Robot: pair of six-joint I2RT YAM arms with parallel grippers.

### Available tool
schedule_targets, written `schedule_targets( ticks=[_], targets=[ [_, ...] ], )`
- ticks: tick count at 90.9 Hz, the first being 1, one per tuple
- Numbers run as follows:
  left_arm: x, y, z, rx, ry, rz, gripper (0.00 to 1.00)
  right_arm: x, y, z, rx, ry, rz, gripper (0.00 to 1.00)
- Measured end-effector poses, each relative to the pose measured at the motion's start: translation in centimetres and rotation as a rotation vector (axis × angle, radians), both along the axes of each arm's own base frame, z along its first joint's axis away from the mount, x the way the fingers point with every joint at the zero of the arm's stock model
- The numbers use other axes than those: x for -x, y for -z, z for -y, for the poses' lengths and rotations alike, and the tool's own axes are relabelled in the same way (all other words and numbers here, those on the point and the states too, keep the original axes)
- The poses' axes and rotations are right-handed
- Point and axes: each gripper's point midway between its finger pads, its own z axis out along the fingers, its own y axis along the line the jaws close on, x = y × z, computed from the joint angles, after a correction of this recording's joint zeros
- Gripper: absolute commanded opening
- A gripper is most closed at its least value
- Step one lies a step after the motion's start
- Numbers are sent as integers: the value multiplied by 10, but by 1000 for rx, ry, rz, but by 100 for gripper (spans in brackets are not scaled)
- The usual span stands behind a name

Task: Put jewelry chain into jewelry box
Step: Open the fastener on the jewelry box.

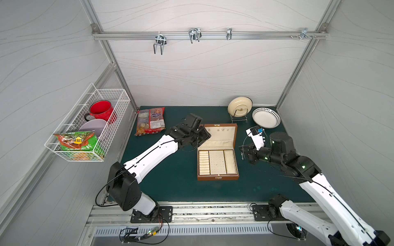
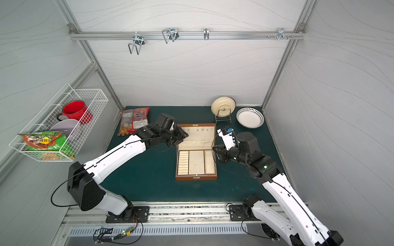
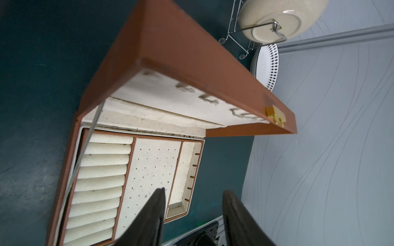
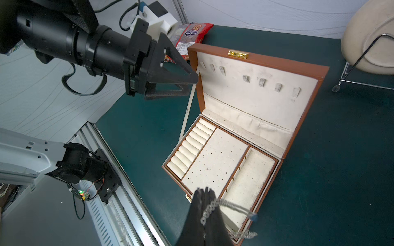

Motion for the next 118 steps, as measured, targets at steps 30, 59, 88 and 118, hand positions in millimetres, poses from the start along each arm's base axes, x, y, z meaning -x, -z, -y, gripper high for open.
schedule_targets(
  ticks=[30,59,88,118],
  targets=[
    [-13,-2,5,49,-150,1,47,5,-1,4,-18,7,15,0],
    [-28,14,6,47,-266,3,47,7,-6,4,-35,2,35,0],
    [-46,10,0,71,-377,90,47,9,-6,0,-52,-17,31,0],
    [-50,13,6,99,-409,100,47,12,-10,0,-70,-28,46,0]
  ],
)
